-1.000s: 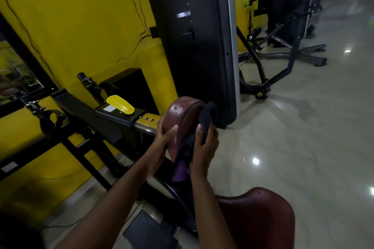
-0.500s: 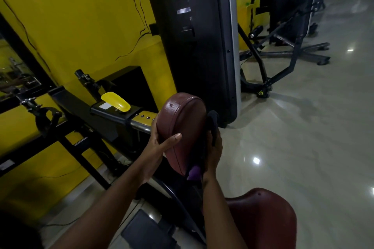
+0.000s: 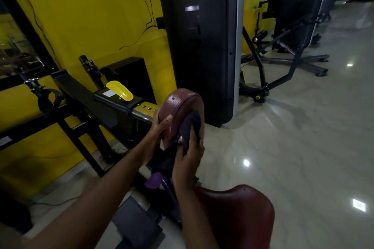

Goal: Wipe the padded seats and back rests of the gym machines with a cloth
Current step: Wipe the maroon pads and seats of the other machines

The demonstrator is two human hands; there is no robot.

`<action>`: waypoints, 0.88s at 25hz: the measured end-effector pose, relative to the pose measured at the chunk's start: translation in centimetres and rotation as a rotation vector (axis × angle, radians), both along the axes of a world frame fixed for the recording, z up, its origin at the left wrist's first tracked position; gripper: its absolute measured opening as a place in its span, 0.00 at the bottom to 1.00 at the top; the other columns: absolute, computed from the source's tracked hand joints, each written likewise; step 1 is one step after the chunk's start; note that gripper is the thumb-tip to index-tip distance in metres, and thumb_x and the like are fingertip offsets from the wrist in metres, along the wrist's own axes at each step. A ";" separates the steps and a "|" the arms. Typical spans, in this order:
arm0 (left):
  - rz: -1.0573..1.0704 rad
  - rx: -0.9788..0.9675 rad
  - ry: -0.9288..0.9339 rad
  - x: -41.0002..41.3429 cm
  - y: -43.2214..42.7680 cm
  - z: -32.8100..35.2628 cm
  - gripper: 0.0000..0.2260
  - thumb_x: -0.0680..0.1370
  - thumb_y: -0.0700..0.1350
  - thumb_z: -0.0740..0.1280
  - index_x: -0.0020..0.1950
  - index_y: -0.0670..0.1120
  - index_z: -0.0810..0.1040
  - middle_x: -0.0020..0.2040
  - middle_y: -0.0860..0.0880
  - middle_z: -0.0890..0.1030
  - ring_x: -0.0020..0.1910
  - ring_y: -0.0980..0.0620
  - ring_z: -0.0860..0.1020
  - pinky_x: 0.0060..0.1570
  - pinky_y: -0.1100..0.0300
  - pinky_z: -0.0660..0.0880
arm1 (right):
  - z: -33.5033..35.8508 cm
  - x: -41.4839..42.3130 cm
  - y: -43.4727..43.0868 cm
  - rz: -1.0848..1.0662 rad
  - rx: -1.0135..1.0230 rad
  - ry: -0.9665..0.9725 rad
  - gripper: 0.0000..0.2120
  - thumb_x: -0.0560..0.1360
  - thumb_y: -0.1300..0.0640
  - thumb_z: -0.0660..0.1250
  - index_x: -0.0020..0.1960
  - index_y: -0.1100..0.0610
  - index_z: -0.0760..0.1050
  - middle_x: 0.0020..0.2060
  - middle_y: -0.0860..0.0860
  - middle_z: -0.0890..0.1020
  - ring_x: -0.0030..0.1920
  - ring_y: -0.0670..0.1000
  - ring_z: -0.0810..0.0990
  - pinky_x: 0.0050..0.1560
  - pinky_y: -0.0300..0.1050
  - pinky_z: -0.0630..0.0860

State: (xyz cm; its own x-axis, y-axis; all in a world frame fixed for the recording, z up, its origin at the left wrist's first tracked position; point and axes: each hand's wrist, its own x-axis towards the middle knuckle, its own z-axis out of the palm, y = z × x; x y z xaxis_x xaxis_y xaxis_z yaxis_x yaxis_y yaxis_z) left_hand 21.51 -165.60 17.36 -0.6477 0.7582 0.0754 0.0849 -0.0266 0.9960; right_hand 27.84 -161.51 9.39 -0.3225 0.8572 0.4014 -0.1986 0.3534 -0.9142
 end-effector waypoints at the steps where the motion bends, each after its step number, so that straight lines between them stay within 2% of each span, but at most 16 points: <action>1: 0.013 0.002 -0.006 0.1 0.0 -0.2 0.38 0.64 0.68 0.68 0.70 0.63 0.57 0.71 0.50 0.67 0.68 0.48 0.69 0.66 0.47 0.70 | 0.9 0.6 1.3 0.034 0.038 0.019 0.24 0.75 0.44 0.54 0.71 0.43 0.60 0.67 0.60 0.69 0.68 0.58 0.67 0.66 0.53 0.68; 3: 0.019 0.019 0.004 0.0 -0.1 -0.3 0.40 0.64 0.71 0.66 0.72 0.61 0.58 0.72 0.51 0.67 0.69 0.49 0.68 0.68 0.46 0.67 | 3.6 1.6 4.2 0.026 0.223 0.008 0.24 0.75 0.48 0.56 0.71 0.46 0.63 0.66 0.59 0.71 0.66 0.54 0.67 0.65 0.49 0.67; 5: 0.013 0.040 0.026 0.1 -0.2 -0.3 0.39 0.65 0.72 0.65 0.72 0.61 0.60 0.72 0.53 0.66 0.70 0.51 0.67 0.70 0.46 0.64 | 6.5 1.4 6.2 -0.002 0.534 -0.079 0.21 0.74 0.51 0.58 0.68 0.47 0.66 0.62 0.57 0.74 0.63 0.53 0.66 0.63 0.47 0.64; 7: 0.043 0.098 0.004 0.2 -0.1 -0.4 0.39 0.65 0.70 0.67 0.72 0.56 0.63 0.71 0.53 0.69 0.71 0.52 0.67 0.70 0.50 0.64 | 8.7 0.3 7.1 0.054 0.838 -0.206 0.18 0.73 0.51 0.58 0.62 0.46 0.71 0.60 0.54 0.76 0.63 0.53 0.68 0.61 0.50 0.61; 9: 0.079 0.134 -0.030 0.2 0.0 -0.6 0.39 0.64 0.71 0.68 0.70 0.54 0.67 0.69 0.53 0.73 0.69 0.53 0.69 0.66 0.55 0.66 | 10.2 -0.8 8.7 0.131 0.948 -0.313 0.19 0.72 0.49 0.55 0.59 0.49 0.75 0.57 0.53 0.77 0.61 0.54 0.71 0.59 0.53 0.63; 12: 0.061 0.123 -0.031 0.6 0.2 -0.7 0.38 0.63 0.73 0.66 0.69 0.59 0.66 0.68 0.56 0.72 0.66 0.57 0.72 0.57 0.63 0.74 | 11.5 -1.7 11.3 0.241 0.704 -0.329 0.25 0.70 0.46 0.51 0.59 0.53 0.77 0.54 0.54 0.79 0.56 0.56 0.75 0.58 0.54 0.68; 13: 0.068 0.128 -0.042 0.6 0.2 -0.7 0.38 0.63 0.73 0.66 0.69 0.60 0.66 0.69 0.56 0.71 0.66 0.57 0.72 0.54 0.65 0.75 | 11.3 -1.7 11.4 0.229 0.695 -0.310 0.24 0.70 0.46 0.52 0.58 0.53 0.77 0.53 0.55 0.79 0.55 0.56 0.75 0.58 0.54 0.68; 16: 0.082 0.144 -0.013 0.6 0.5 -0.6 0.37 0.64 0.69 0.69 0.69 0.58 0.65 0.68 0.55 0.72 0.65 0.57 0.73 0.53 0.65 0.75 | 9.8 -1.9 10.9 0.149 0.941 -0.217 0.18 0.70 0.45 0.60 0.55 0.51 0.78 0.52 0.53 0.79 0.55 0.53 0.73 0.57 0.51 0.66; 18: 0.083 0.131 0.009 0.7 0.7 -0.7 0.38 0.62 0.67 0.72 0.69 0.60 0.64 0.66 0.56 0.74 0.63 0.58 0.75 0.51 0.65 0.76 | 9.4 -2.5 12.0 0.169 0.923 -0.141 0.17 0.71 0.44 0.62 0.54 0.52 0.79 0.50 0.53 0.80 0.54 0.53 0.75 0.55 0.49 0.68; 20: 0.124 0.095 0.056 0.7 0.7 -0.9 0.39 0.58 0.64 0.77 0.65 0.65 0.63 0.63 0.59 0.74 0.59 0.62 0.77 0.48 0.66 0.77 | 8.8 -3.3 13.6 0.268 0.689 -0.033 0.18 0.71 0.46 0.63 0.53 0.57 0.79 0.49 0.55 0.80 0.52 0.53 0.77 0.52 0.47 0.71; 22: 0.170 0.052 0.094 0.6 0.8 -1.2 0.39 0.58 0.56 0.78 0.63 0.69 0.62 0.63 0.60 0.73 0.58 0.63 0.77 0.48 0.67 0.77 | 7.8 -3.6 14.6 0.395 0.343 0.046 0.21 0.71 0.44 0.62 0.54 0.59 0.78 0.47 0.53 0.80 0.50 0.48 0.78 0.51 0.40 0.73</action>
State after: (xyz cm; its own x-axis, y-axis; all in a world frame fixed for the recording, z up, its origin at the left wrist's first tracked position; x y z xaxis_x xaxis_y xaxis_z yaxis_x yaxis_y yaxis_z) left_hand 22.08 -164.78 16.13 -0.7544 0.6319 0.1778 0.1849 -0.0553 0.9812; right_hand 24.22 -146.90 17.24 -0.5703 0.4909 0.6586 -0.4140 0.5208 -0.7466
